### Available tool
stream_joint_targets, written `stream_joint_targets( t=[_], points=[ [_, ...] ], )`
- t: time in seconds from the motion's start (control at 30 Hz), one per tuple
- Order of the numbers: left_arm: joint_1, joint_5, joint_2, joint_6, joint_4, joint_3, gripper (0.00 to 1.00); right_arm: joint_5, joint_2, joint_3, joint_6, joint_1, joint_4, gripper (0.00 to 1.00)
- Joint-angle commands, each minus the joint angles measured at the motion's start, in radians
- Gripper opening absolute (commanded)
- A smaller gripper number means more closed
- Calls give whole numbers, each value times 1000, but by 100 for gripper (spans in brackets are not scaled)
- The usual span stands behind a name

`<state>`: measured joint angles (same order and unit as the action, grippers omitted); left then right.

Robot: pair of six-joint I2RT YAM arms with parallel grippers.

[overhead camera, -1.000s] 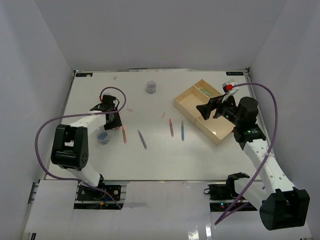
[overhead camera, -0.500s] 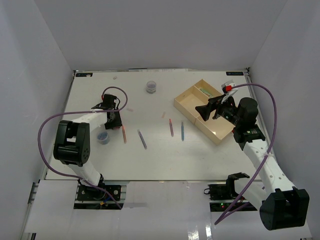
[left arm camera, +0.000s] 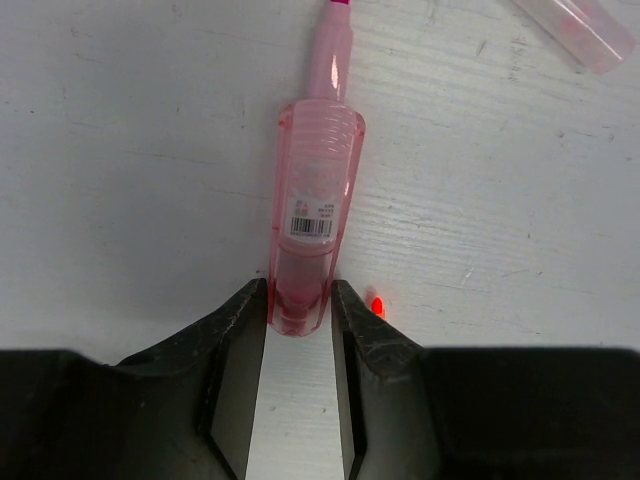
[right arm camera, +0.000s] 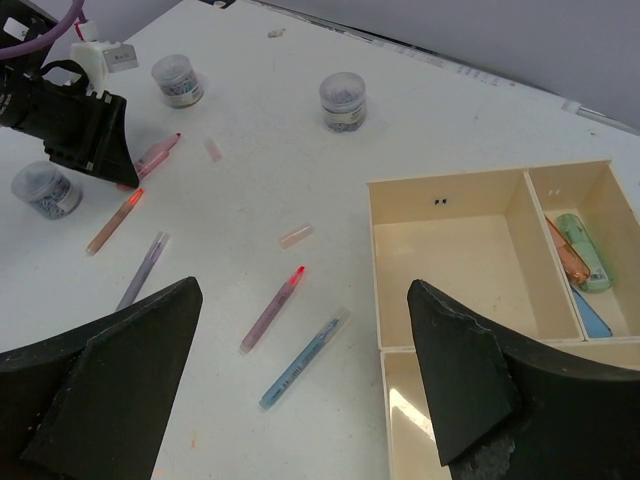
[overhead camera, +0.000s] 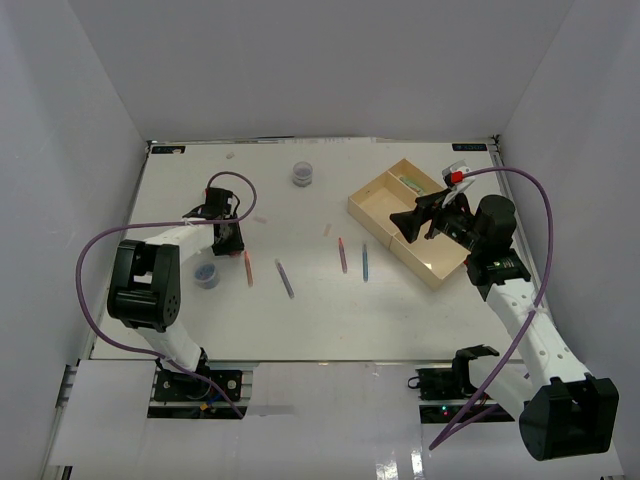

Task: Sort the stationery into containers
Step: Pick up the pen from the center of the board.

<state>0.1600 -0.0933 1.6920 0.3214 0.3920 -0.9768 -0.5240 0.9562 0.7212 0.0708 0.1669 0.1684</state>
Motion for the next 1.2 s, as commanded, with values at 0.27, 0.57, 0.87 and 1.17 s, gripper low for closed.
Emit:
stream_joint_targets(
  t=[0.27,0.57,0.87,1.17],
  points=[
    [4,35,20,2,-15,12,40,-27,-10,-16,-9,2,57,90],
    [7,29,8,7,-15,7,21,-36,-8,-17,-11,2,56,90],
    [49,36,-178,-16,-10,0,18,-60,-8,18,-6,8,28,90],
    [203,157,-318,-128,-10,-54,18,-68,44,130,44,89,-61,90]
  ],
)
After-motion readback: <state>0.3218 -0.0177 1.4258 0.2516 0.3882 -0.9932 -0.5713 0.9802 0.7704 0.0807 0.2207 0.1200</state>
